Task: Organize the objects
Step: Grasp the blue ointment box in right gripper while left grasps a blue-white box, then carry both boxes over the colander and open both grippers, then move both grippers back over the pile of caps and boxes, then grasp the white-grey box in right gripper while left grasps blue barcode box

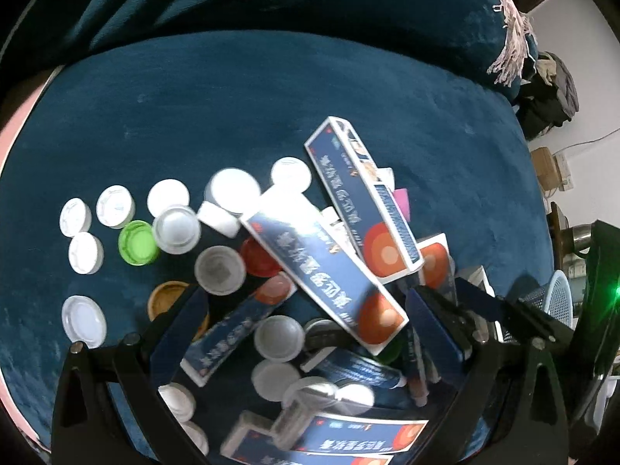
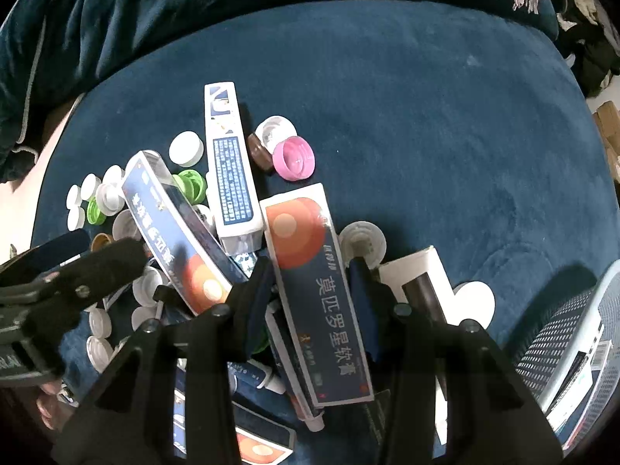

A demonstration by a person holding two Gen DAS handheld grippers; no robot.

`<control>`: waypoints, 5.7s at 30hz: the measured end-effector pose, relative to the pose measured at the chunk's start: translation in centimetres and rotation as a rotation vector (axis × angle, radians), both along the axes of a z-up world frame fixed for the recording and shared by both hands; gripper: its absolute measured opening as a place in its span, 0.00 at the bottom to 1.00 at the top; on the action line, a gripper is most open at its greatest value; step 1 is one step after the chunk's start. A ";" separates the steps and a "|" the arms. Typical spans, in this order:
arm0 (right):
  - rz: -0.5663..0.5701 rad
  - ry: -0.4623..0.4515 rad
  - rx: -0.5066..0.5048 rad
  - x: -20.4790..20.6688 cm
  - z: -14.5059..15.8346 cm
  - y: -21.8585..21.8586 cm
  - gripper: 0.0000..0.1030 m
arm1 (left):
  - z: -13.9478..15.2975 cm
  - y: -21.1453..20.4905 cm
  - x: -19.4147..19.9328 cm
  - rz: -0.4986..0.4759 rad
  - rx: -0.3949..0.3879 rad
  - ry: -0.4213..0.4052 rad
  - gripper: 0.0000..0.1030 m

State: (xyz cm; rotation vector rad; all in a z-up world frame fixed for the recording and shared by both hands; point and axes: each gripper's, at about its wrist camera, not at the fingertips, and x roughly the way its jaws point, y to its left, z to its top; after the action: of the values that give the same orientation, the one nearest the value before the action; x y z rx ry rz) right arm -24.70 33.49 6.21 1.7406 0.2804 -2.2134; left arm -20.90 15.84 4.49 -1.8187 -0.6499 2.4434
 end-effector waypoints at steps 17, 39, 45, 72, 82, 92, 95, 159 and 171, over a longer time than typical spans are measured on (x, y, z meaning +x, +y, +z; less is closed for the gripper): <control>-0.002 0.002 -0.036 0.7 -0.1 0.9 0.42 | -1.9 1.0 -2.9 0.119 0.050 -0.031 0.99; 0.007 0.008 -0.037 1.0 0.1 1.5 0.42 | -1.7 -0.7 -1.9 0.094 0.084 -0.035 0.52; 0.002 0.007 -0.041 1.2 0.2 1.5 0.42 | -2.3 0.4 -2.4 0.084 0.066 -0.041 0.67; -0.096 0.147 -0.197 2.2 5.3 4.8 0.40 | 3.1 -1.3 0.8 0.008 0.108 0.072 0.38; -0.134 0.243 -0.237 3.8 9.0 5.5 0.40 | 6.9 -0.7 3.2 -0.032 0.126 0.141 0.38; -0.280 0.348 -0.327 7.3 13.0 12.0 0.40 | 12.5 5.9 4.9 -0.202 0.174 0.223 0.37; -0.322 0.385 -0.326 8.9 14.4 15.1 0.40 | 13.9 9.4 5.3 -0.274 0.190 0.243 0.37; -0.082 0.014 0.073 0.1 1.0 5.6 0.93 | 5.4 -3.3 2.7 -0.064 -0.082 0.091 0.99; -0.046 -0.001 0.051 0.9 0.7 6.6 0.40 | 1.6 -3.0 -0.9 0.022 -0.043 0.041 0.99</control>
State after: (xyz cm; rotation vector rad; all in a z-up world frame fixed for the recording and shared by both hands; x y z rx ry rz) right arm -23.77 40.14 6.91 1.7914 0.3019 -2.2564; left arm -21.80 12.84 6.05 -1.7801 -0.6235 2.5208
